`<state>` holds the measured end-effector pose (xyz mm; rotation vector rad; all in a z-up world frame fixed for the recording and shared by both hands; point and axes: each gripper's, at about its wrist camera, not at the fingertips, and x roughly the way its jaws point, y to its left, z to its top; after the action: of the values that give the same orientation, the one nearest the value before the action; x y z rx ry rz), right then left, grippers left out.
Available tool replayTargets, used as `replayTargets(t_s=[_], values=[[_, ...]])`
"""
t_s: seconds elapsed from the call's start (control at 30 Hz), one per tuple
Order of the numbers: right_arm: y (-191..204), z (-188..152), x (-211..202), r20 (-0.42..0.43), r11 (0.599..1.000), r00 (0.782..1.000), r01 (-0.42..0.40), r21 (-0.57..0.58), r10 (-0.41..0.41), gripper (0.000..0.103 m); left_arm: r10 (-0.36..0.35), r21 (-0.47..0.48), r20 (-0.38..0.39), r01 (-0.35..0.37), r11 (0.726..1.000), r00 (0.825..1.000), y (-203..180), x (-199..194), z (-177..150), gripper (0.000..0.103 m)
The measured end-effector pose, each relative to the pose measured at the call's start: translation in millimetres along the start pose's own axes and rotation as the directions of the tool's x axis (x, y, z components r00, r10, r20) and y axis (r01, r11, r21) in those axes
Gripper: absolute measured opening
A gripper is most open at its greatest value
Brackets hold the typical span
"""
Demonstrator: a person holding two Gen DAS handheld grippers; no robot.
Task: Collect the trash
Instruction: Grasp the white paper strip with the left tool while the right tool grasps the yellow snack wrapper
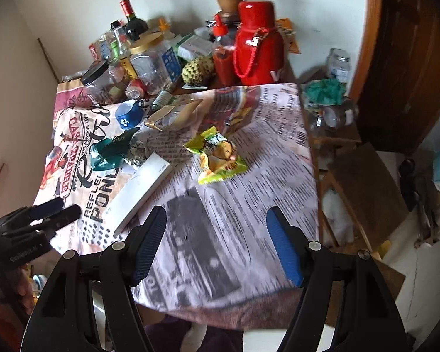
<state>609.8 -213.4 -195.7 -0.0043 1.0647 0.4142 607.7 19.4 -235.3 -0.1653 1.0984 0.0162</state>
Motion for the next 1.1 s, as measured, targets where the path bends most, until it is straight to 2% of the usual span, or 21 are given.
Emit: replayTargets(t_s=[0.13,0.27,0.37,0.47,0.57,0.73,0.8,0.97,1.0,1.1], values=[[3,17,37,-0.034,1.0,0.999,-0.003,-0.015,0.002,0.067,-0.001,0.057,-0.041,0.004,0.998,0.999,2,31,8,0.059],[7,30,77,-0.081,0.999,0.996,0.035,-0.024,-0.037,0.067,-0.025,0.102,-0.092,0.035,0.994,0.995,8,62,14,0.059],[4,36,103,-0.116,0.999,0.992,0.046,-0.019,-0.048,0.067,-0.016,0.125,-0.125,0.032,0.992,0.992,12,82,19,0.059],[0,40,123,-0.155,0.999,0.987,0.045,-0.006,-0.045,0.067,-0.053,0.123,-0.147,0.072,0.99,0.988,16,93,22,0.059],[-1,44,134,-0.158,0.997,0.984,0.08,-0.008,-0.08,0.067,-0.101,0.124,-0.175,0.124,0.985,0.979,15,101,21,0.059],[-3,47,146,-0.167,0.995,0.981,0.098,0.018,-0.093,0.067,-0.079,0.134,-0.216,0.11,0.985,0.973,13,115,17,0.059],[-2,47,148,-0.157,0.994,0.982,0.109,0.007,-0.107,0.067,-0.081,0.135,-0.205,0.11,0.985,0.975,11,114,16,0.059],[3,41,143,-0.125,0.992,0.985,0.115,-0.053,-0.121,0.052,-0.051,0.166,-0.198,0.085,0.983,0.979,3,116,14,0.059],[4,40,142,-0.124,0.992,0.986,0.107,-0.059,-0.114,0.042,-0.042,0.174,-0.192,0.076,0.982,0.981,1,116,12,0.059],[4,35,135,-0.131,0.995,0.988,0.078,-0.066,-0.087,0.032,-0.028,0.195,-0.185,0.064,0.979,0.982,-4,116,8,0.059]])
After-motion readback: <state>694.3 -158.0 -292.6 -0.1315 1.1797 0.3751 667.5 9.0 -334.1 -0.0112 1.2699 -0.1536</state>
